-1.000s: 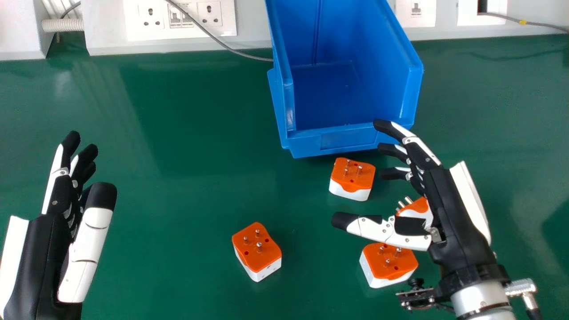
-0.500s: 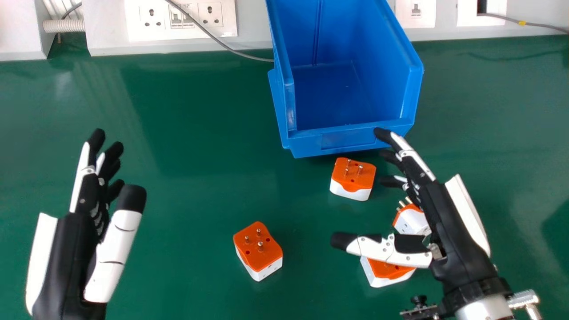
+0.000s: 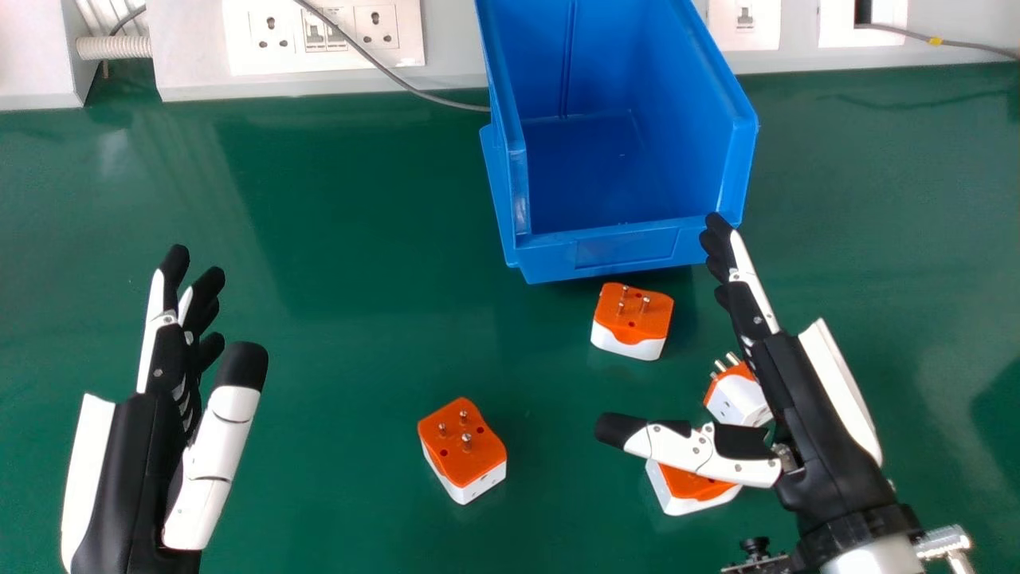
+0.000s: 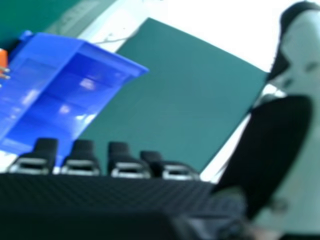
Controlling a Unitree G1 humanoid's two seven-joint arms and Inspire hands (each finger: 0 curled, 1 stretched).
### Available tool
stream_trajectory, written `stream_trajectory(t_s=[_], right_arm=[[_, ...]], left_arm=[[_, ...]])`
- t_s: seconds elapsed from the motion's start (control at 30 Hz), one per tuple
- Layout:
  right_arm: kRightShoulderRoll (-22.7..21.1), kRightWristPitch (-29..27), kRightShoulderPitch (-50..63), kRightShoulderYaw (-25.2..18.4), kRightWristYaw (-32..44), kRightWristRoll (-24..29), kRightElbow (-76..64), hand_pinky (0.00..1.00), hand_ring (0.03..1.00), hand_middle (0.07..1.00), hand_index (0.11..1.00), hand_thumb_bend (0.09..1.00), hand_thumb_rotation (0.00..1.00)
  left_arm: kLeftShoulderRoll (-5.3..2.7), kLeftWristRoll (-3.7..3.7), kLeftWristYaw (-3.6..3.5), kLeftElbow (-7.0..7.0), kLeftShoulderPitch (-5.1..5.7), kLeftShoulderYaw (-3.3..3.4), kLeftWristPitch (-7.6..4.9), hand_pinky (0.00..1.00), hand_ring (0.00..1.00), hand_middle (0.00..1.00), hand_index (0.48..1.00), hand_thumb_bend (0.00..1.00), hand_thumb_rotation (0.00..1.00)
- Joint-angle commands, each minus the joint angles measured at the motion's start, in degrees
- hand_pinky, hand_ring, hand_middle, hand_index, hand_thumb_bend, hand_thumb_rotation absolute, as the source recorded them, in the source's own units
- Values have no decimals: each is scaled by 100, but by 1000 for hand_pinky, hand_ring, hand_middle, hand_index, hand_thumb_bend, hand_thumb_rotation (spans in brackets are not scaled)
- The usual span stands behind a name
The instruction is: Pick all objects and put in blue box
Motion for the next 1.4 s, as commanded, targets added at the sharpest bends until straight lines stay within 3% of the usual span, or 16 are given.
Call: stream_trajectory(t_s=[0.0,0.2,0.73,1.13,1.37], right_arm=[[26,-193,-4,-74,-91,77,-76,999,1000,1000,1000,640,337],[45,-399,27,-90,-95,150,90,1000,1000,1000,1000,634,366],[-3,-420,76,-197,-115,170,-20,1000,1000,1000,1000,646,416],[-283,-333,-608,-988,-602,-175,43,1000,1000,1000,1000,641,413],[-926,19,-1157,-1477,-540,-469,136,993,1000,1000,1000,631,383]], left_arm=[[-16,26,48,-33,-17,-15,-114,948,972,967,1000,696,941],[-12,4,48,19,1,-31,-135,944,972,967,1000,688,943],[27,-101,-49,-50,63,-36,-104,947,972,968,1000,687,940],[16,-52,-41,-177,143,-85,-33,946,971,967,1000,698,937],[22,-3,-16,-192,143,-107,-17,946,971,967,1000,700,937]])
